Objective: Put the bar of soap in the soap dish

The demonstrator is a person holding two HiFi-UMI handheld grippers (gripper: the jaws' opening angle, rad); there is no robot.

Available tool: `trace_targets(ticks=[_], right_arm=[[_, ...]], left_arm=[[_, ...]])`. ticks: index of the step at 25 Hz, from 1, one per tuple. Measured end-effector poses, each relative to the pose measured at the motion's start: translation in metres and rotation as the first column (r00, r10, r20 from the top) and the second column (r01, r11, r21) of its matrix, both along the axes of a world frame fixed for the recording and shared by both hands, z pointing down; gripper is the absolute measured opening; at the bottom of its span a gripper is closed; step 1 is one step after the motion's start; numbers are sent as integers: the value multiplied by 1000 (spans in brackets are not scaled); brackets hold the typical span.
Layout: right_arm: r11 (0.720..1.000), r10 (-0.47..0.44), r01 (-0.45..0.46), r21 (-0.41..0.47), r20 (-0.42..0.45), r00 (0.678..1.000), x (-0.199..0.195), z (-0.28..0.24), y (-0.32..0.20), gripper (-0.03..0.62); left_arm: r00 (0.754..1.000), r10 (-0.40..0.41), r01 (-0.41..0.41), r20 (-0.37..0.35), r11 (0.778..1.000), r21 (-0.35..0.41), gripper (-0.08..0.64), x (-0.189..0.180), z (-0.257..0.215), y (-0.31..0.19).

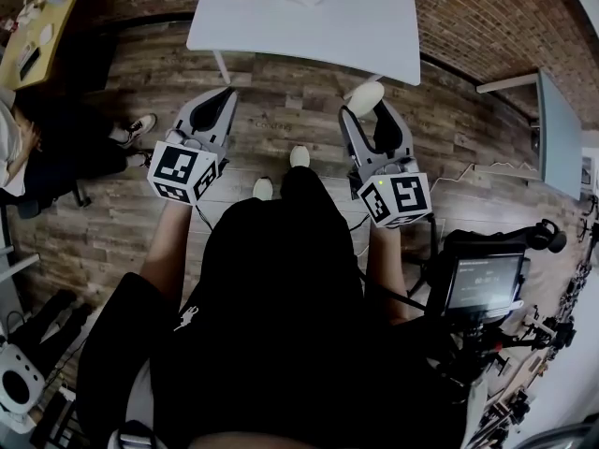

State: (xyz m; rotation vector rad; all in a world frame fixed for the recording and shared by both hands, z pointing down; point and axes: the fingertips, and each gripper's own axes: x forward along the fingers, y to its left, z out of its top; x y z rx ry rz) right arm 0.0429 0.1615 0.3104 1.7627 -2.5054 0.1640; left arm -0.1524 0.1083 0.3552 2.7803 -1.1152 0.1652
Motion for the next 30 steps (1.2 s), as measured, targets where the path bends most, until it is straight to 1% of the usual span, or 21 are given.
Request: trace_targets(ticks=[7,13,19,22,25,30], right_arm=[[1000,-9,9,0,16,1000,9,4,-20,253],[1000,-30,30,-8,25,999,27,9,-57,253],[998,-55,56,-28,32,998,51,16,-105,253],[996,-77,78,-31,32,996,60,16,-131,253],[994,-103,104,-39,34,994,68,16,-157,253],[986,-156,158,-57,35,987,76,19,-200,253]], left_arm=[[1000,-2,2,21,1000,-8,6,11,3,-16],[1000,-2,3,21,1000,-25,6,31,5,-46],[999,-32,33,18,999,-39,6,58,10,-91],[999,-29,29,15,999,-43,6,71,9,-111],[999,-30,32,36,998,-56,6,83,8,-128],[997,-64,66,30,997,-50,6,98,3,-164]])
